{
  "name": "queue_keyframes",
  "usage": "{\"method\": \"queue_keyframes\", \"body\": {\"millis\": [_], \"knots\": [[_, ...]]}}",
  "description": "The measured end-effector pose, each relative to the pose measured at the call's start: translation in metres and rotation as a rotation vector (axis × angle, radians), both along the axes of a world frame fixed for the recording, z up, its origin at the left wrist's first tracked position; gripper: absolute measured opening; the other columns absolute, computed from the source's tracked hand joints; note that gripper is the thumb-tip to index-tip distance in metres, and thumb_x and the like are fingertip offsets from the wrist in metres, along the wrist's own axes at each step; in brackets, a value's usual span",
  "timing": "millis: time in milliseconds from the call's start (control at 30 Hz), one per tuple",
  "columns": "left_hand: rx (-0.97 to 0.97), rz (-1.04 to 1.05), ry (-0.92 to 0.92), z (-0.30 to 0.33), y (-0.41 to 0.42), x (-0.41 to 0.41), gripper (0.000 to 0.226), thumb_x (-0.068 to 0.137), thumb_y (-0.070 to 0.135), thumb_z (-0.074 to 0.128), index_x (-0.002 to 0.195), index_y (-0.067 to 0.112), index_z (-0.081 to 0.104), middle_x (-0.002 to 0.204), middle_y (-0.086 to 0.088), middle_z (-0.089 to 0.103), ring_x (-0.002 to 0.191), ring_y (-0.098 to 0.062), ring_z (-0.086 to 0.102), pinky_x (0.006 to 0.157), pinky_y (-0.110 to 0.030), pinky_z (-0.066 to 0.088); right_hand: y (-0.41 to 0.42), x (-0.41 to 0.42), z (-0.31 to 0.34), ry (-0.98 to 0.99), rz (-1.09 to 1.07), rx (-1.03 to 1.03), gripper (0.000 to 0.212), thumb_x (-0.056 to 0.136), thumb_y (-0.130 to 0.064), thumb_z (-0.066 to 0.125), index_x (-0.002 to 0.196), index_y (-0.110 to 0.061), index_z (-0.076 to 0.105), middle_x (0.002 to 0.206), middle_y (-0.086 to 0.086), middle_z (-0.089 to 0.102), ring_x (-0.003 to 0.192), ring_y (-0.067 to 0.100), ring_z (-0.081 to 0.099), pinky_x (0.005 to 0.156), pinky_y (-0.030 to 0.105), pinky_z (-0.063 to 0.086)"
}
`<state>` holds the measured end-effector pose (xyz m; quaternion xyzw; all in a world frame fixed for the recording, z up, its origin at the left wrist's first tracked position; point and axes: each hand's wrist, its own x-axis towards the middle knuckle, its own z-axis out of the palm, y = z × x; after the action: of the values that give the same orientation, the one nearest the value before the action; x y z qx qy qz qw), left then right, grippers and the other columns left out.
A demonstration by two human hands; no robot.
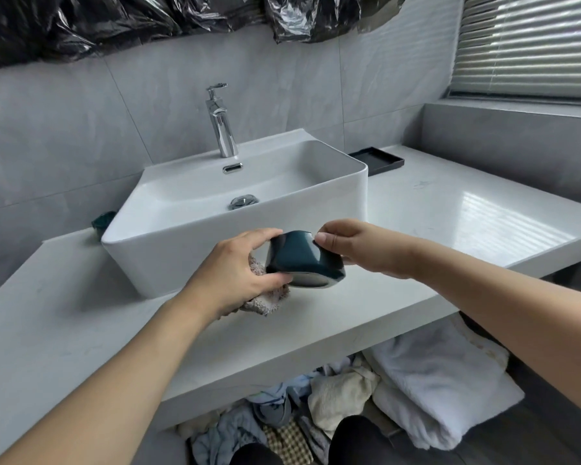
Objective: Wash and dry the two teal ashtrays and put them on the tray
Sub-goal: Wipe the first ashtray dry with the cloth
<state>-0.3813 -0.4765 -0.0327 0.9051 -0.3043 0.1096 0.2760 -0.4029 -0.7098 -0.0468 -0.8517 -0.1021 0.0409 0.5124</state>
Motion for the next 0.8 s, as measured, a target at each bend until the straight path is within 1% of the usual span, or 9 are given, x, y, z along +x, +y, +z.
{"method": "queue_keyframes", "body": {"millis": [67,167,233,300,400,467,567,700,800], "knots": [[-0.007,0.000,0.073,0.006,-0.001,0.001,0.049,0.072,0.030,0.086,0.116,0.036,0.066,0.065,0.027,0.060,0.056,0.004,0.049,0.057,-0.004,0.036,0.000,-0.002,0.003,-0.036,-0.003,0.033,0.029,0.093,-0.050,0.055,0.097,-0.024,0.066,0.092,0.001,0.065,0.092,0.021,0.060,0.100,0.057,0.047],[-0.071,-0.004,0.198,0.014,-0.001,0.005,0.035,0.075,0.025,0.084,0.105,0.034,0.070,0.048,0.009,0.048,0.040,-0.007,0.036,0.042,-0.017,0.034,0.000,-0.008,0.006,-0.051,0.047,0.126,0.035,0.096,-0.037,0.058,0.126,-0.020,0.059,0.115,0.004,0.068,0.105,0.020,0.066,0.096,0.041,0.053],[-0.131,-0.042,0.332,0.020,-0.002,0.008,0.028,0.081,0.016,0.080,0.105,0.028,0.072,0.047,0.014,0.056,0.038,-0.003,0.044,0.043,-0.013,0.037,0.001,-0.014,0.002,-0.088,0.039,0.070,0.062,0.088,-0.038,0.069,0.143,-0.030,0.043,0.130,0.000,0.061,0.115,0.015,0.061,0.097,0.032,0.052],[-0.183,-0.087,0.509,0.028,-0.003,0.010,0.025,0.085,0.009,0.075,0.109,0.016,0.073,0.053,0.016,0.065,0.039,0.001,0.054,0.041,-0.009,0.041,0.004,-0.014,-0.007,-0.211,-0.024,-0.098,0.072,0.087,-0.039,0.071,0.147,-0.037,0.031,0.136,-0.003,0.055,0.117,0.017,0.059,0.101,0.035,0.050],[-0.168,-0.107,0.673,0.040,-0.003,0.013,0.012,0.086,0.013,0.073,0.095,0.007,0.076,0.063,0.000,0.071,0.046,-0.009,0.063,0.043,-0.016,0.048,0.008,-0.013,-0.015,-0.307,-0.092,-0.115,0.055,0.093,-0.040,0.063,0.140,-0.031,0.038,0.136,-0.004,0.055,0.116,0.018,0.058,0.101,0.038,0.048],[-0.150,-0.071,0.743,0.043,-0.004,0.018,0.020,0.085,0.023,0.075,0.075,0.005,0.072,0.060,-0.012,0.066,0.044,-0.022,0.060,0.042,-0.023,0.049,0.013,-0.012,-0.014,-0.334,-0.149,-0.109,0.042,0.096,-0.041,0.057,0.134,-0.029,0.046,0.128,-0.004,0.061,0.110,0.016,0.060,0.095,0.039,0.050],[-0.130,-0.011,0.802,0.042,-0.006,0.027,0.033,0.084,0.031,0.075,0.058,0.011,0.068,0.058,-0.016,0.062,0.047,-0.025,0.058,0.048,-0.029,0.052,0.020,-0.009,-0.009,-0.353,-0.213,-0.133,0.034,0.099,-0.041,0.050,0.131,-0.028,0.052,0.118,-0.004,0.066,0.105,0.017,0.061,0.091,0.037,0.050],[-0.118,0.057,0.867,0.035,-0.007,0.036,0.034,0.080,0.038,0.078,0.078,0.004,0.074,0.073,-0.019,0.068,0.064,-0.028,0.063,0.063,-0.034,0.054,0.028,0.000,-0.013,-0.315,-0.263,-0.219,0.033,0.102,-0.044,0.039,0.127,-0.026,0.052,0.116,0.000,0.066,0.106,0.023,0.058,0.090,0.042,0.048],[-0.094,0.108,0.901,0.029,-0.007,0.041,0.038,0.079,0.040,0.079,0.084,0.003,0.075,0.076,-0.018,0.070,0.067,-0.028,0.064,0.065,-0.033,0.052,0.031,0.007,-0.020,-0.281,-0.267,-0.196,0.033,0.103,-0.041,0.038,0.126,-0.022,0.054,0.117,0.004,0.065,0.110,0.024,0.054,0.092,0.040,0.045]]}}
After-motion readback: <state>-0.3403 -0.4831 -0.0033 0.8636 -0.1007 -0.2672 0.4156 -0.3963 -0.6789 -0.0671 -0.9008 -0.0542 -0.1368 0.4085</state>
